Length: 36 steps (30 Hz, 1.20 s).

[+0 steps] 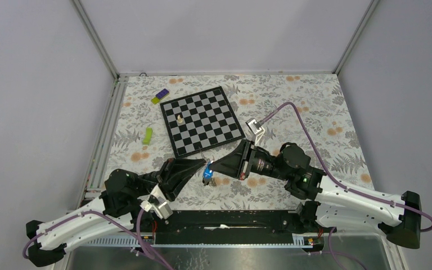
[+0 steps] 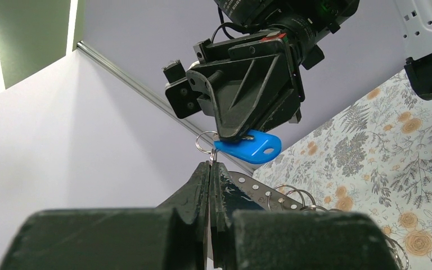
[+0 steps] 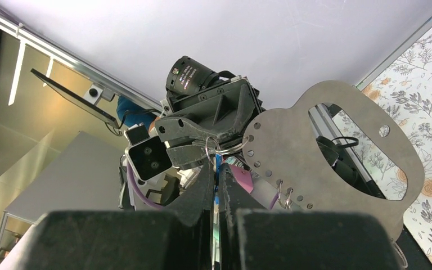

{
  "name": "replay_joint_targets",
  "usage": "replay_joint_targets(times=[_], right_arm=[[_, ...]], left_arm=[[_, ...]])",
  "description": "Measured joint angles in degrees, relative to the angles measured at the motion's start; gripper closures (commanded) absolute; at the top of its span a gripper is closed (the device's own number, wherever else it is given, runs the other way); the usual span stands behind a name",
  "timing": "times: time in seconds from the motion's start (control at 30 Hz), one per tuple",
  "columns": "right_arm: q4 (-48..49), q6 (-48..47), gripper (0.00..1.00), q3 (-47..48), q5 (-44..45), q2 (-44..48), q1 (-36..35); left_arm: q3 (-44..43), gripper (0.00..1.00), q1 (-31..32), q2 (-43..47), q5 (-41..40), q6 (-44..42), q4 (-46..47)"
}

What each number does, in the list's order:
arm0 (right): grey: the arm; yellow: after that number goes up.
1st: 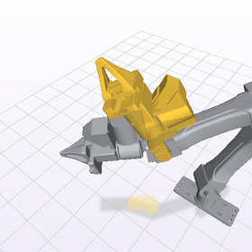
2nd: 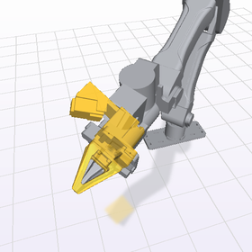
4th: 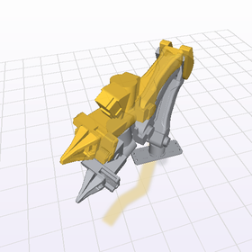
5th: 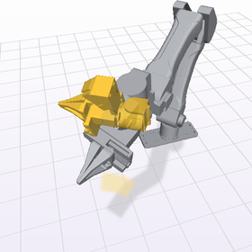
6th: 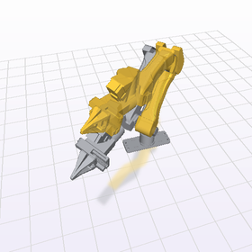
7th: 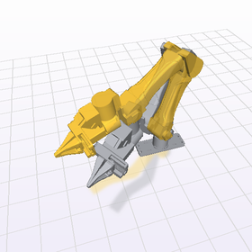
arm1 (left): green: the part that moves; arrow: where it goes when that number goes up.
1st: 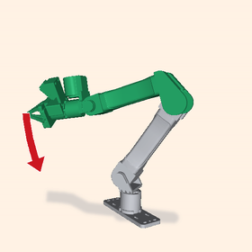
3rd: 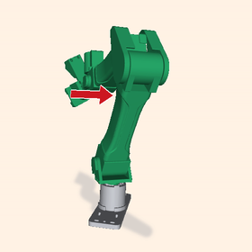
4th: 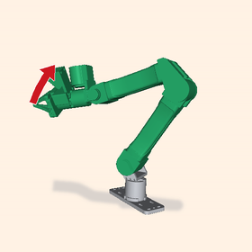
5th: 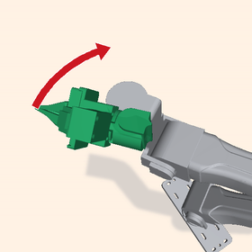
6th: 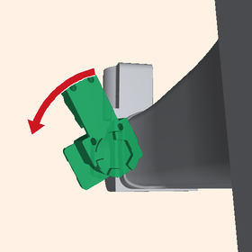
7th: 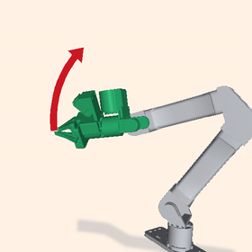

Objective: Remove the keys from the keyring

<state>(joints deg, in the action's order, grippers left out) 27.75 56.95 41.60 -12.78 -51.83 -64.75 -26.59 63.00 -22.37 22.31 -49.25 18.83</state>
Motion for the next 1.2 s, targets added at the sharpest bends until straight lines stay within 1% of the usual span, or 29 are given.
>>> replay_joint_targets(times=[0.53,0.93,1.2], right_arm=[[-4.15,0.50,1.00,0.33,3.15,0.76,-0.17],[-2.95,2.54,1.00,0.87,2.12,-2.25,-0.17],[-1.64,3.30,1.00,0.87,0.61,-2.86,-0.13]], left_arm=[[0.02,1.00,-0.11,1.73,0.48,1.55,-1.14],[0.02,1.00,-0.22,1.70,0.63,1.90,-1.07],[0.17,1.00,-0.26,1.68,0.42,1.97,0.70]])
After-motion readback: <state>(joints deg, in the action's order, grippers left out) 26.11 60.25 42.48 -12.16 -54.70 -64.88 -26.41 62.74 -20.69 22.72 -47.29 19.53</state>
